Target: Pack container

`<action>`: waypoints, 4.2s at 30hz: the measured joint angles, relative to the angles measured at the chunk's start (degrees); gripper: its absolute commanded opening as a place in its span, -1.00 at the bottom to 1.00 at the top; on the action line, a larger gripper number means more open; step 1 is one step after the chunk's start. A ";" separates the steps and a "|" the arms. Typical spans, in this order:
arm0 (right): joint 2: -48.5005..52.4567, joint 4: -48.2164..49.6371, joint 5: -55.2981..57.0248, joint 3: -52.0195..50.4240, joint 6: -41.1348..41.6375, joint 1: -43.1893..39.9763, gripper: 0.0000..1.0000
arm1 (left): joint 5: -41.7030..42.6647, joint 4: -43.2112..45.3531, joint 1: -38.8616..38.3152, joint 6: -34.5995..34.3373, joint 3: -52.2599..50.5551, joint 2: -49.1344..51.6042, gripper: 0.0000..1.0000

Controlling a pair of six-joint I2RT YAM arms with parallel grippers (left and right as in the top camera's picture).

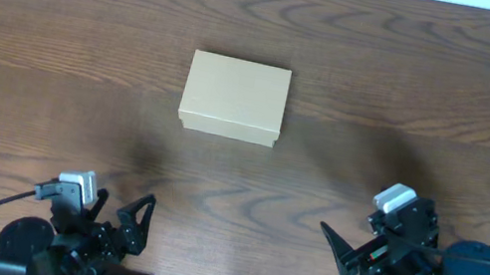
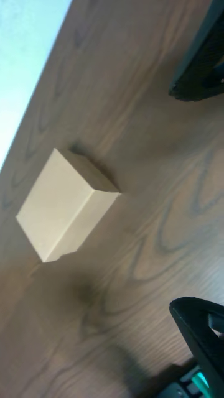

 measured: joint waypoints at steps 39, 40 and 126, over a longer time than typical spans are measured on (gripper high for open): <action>0.00 -6.19 0.00 -0.04 0.00 0.00 0.98 | -27.74 18.56 0.59 17.14 -26.16 -6.01 0.91; 0.00 -6.19 0.02 -0.04 0.00 0.00 0.98 | -27.56 18.53 0.59 17.14 -26.16 -6.08 0.91; -29.57 5.49 8.57 -41.46 9.46 -22.93 0.99 | -26.08 17.49 0.59 17.16 -26.16 -6.08 0.91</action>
